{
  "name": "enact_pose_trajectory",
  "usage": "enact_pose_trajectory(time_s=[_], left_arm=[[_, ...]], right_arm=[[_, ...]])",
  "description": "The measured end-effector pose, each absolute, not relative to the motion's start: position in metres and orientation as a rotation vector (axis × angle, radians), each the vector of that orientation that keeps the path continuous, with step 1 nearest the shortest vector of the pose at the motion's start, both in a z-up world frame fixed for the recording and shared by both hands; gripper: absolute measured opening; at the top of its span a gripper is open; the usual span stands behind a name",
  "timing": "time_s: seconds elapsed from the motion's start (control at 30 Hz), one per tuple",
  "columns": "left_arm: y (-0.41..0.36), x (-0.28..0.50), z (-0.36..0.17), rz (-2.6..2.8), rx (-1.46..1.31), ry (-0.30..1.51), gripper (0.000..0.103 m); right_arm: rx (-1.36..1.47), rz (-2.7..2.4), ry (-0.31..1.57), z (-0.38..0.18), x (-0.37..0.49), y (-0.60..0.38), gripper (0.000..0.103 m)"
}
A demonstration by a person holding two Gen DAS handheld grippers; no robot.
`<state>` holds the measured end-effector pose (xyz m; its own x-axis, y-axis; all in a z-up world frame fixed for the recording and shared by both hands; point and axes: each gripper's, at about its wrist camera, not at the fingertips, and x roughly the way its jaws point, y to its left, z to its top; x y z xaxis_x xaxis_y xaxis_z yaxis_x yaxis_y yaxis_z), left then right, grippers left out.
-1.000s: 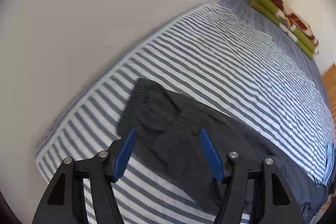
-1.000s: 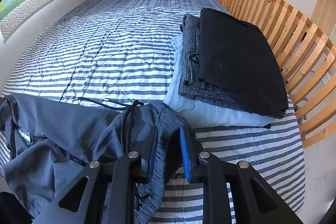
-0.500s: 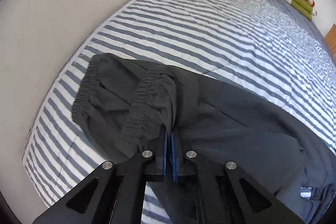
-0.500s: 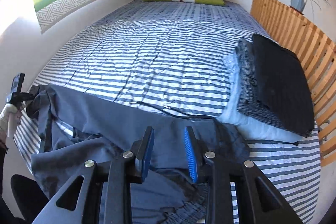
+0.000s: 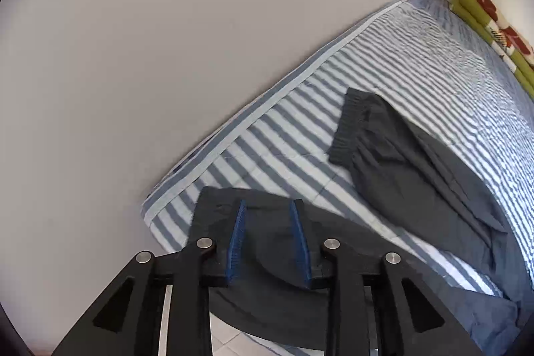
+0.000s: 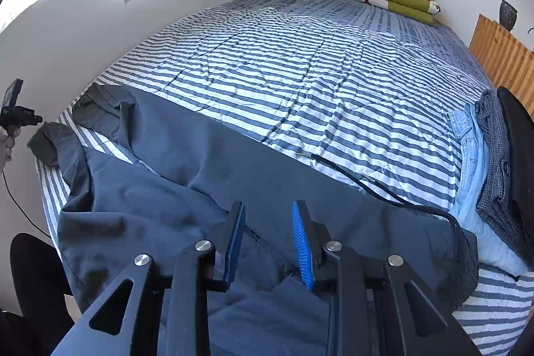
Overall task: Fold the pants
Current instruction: 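Grasp a pant leg with the left gripper while the right gripper pulls the waistband flat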
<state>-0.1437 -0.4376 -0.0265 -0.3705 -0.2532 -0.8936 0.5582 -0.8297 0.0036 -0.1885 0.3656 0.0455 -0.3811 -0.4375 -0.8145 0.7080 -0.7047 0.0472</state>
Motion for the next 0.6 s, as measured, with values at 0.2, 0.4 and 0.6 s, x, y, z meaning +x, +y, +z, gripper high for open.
enact_pose_trajectory(time_s=[0.2,0.4,0.6], left_arm=[[-0.39,-0.221,-0.027,-2.367,1.446,0.424,0.053],[-0.357,-0.296,-0.069,-2.332,1.565,0.647,0.054],[-0.365,-0.326,-0.097,-2.231,1.535,0.757,0.054]], right_arm=[[1.207,-2.128,0.418,0.032,-0.227,0.362,0.027],[1.243,-2.076,0.414,0.026,-0.234,0.34,0.027],[1.176,-1.897,0.472,0.029,-0.196,0.281,0.027]])
